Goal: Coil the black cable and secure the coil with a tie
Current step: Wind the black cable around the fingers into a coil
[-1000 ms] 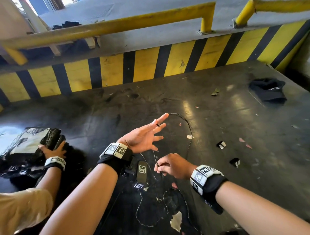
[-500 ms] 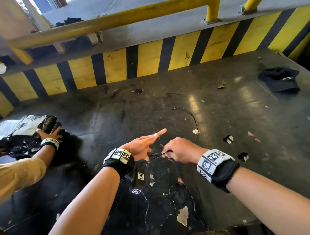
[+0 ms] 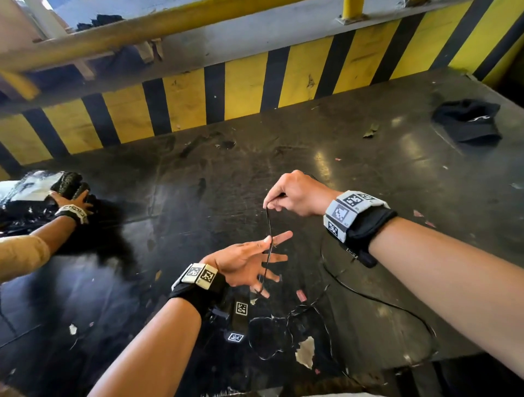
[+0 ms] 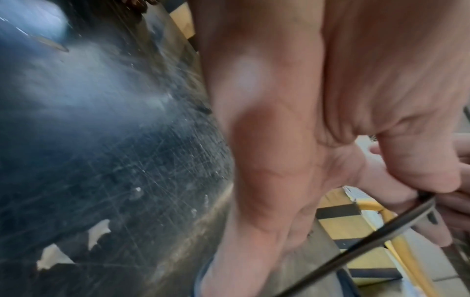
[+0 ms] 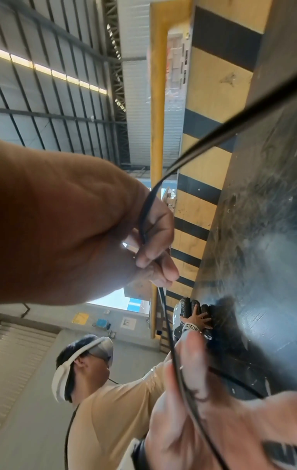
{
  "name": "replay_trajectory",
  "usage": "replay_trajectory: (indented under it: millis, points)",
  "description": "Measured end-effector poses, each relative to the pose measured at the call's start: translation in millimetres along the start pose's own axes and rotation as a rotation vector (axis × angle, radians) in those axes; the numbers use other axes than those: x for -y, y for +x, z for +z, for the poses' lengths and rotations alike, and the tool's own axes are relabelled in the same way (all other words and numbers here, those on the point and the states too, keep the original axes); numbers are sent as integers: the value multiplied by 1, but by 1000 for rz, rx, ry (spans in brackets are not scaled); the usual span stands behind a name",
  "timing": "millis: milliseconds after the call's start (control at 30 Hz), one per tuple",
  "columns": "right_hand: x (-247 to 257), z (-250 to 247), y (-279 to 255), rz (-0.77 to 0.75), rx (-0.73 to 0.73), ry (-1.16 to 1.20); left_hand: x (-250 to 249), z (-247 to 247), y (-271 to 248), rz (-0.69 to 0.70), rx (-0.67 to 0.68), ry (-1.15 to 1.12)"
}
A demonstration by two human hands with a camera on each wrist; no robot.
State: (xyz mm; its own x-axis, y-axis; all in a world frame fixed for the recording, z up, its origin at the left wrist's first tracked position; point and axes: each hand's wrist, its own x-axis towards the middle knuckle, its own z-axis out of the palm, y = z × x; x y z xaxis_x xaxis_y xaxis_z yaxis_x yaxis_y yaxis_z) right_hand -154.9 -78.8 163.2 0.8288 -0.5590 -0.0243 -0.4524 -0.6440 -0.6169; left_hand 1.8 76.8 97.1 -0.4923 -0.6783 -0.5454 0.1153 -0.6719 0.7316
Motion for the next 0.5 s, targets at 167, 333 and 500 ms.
replay_trajectory:
  millis: [167, 333, 500]
  points:
    - [-7, 6, 7, 29, -25, 90, -10, 11, -6, 61, 66, -75]
    - [-29, 31, 3, 95, 46, 212, -19, 11, -17, 163, 155, -138]
    - [-52, 82, -25, 201, 41, 488, -35, 7, -28, 300, 176, -191]
